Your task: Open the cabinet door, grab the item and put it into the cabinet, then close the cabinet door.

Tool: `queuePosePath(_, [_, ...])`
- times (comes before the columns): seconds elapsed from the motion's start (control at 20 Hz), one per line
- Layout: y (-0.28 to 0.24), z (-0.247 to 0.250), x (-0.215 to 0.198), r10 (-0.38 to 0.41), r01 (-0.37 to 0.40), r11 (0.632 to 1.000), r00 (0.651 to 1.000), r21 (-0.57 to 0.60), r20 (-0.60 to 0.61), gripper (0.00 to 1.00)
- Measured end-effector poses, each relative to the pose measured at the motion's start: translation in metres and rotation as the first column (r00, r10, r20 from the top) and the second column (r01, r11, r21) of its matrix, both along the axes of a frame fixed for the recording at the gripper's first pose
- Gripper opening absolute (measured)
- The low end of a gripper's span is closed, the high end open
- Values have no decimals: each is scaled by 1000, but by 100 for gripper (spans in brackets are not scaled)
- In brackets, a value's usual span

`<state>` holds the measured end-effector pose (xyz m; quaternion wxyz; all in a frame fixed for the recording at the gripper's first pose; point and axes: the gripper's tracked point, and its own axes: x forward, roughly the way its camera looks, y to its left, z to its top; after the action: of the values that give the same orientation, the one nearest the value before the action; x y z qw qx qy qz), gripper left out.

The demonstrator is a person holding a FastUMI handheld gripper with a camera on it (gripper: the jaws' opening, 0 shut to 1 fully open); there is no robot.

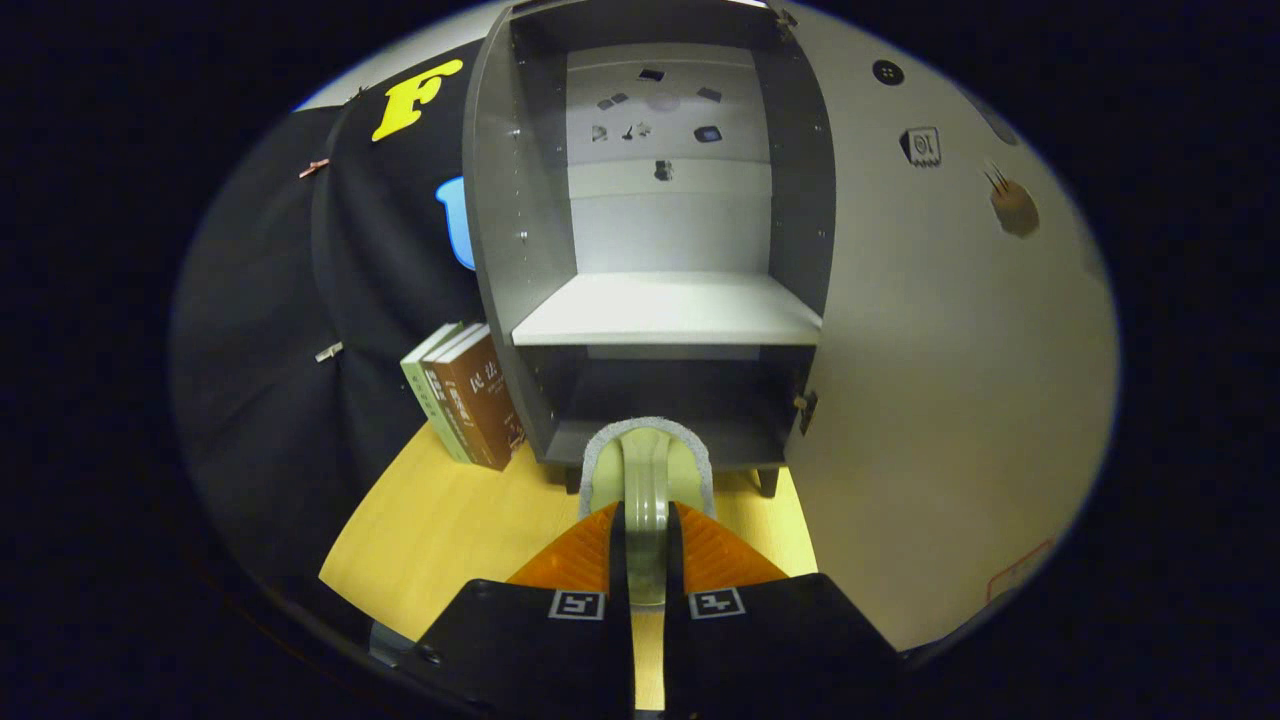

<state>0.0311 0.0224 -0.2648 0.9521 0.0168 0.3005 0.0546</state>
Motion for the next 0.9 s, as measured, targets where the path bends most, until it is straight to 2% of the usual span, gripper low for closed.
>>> queuePosePath(0.3, [15,50,76,3,-3,1000,997,1,73,16])
queuePosePath(0.5, [23,69,132,-3,3,1000,997,9,81,16])
queuePosePath(0.65, [23,66,170,-31,30,999,997,26,68,16])
queuePosePath(0.9, [15,41,231,-70,71,997,997,-13,42,16])
